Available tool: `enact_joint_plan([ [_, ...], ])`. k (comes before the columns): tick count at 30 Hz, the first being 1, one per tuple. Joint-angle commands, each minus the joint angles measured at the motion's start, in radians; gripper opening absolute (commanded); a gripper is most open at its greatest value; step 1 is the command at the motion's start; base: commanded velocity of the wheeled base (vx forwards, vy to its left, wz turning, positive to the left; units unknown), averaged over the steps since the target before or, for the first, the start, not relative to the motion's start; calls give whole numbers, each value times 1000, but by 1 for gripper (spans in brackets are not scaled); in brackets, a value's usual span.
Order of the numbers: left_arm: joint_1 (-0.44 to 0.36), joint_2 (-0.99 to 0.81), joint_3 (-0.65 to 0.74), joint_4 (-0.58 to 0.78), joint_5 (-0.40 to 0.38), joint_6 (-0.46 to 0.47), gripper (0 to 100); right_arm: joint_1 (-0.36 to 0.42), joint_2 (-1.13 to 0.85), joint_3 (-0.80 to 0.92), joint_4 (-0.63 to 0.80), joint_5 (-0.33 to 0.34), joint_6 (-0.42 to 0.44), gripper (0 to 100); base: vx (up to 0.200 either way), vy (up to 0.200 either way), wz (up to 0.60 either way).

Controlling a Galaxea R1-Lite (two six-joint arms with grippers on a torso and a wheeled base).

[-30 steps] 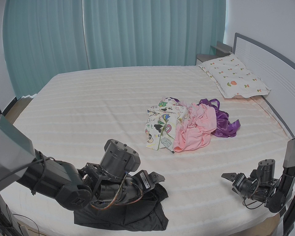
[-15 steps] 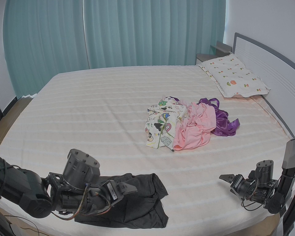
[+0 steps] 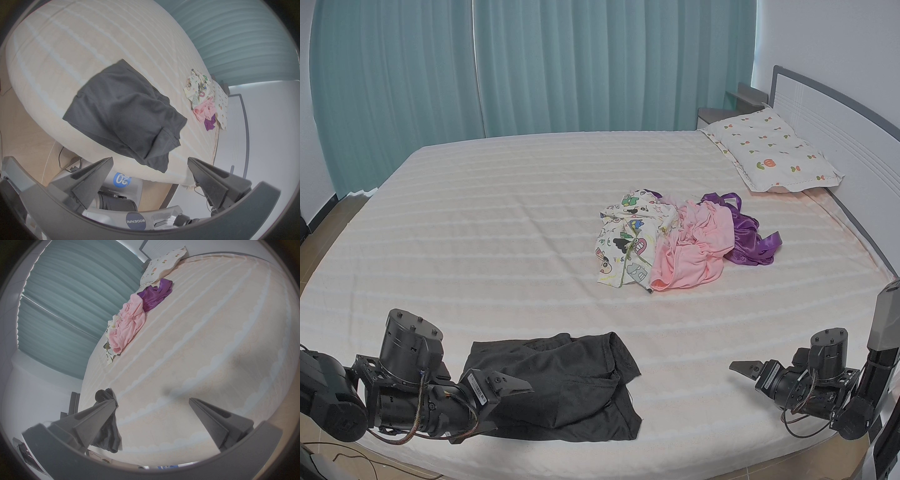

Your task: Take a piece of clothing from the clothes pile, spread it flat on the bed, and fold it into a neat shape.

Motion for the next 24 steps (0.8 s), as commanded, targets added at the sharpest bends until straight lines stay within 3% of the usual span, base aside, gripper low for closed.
enact_joint_plan([
  [1, 68, -10, 14, -2, -15, -2, 100, 20, 27, -18, -5, 3, -5, 100, 0, 0, 0],
  [8, 161, -41, 38, -2, -127, 4, 100, 73, 41, -72, 4, -1, -12, 100, 0, 200, 0],
  [16, 184, -40, 46, -4, -138, 7, 100, 144, 67, -102, 4, -30, -26, 100, 0, 200, 0],
  [24, 209, -26, 46, -42, -141, 9, 100, 215, 51, -195, 75, -62, -121, 100, 0, 200, 0],
])
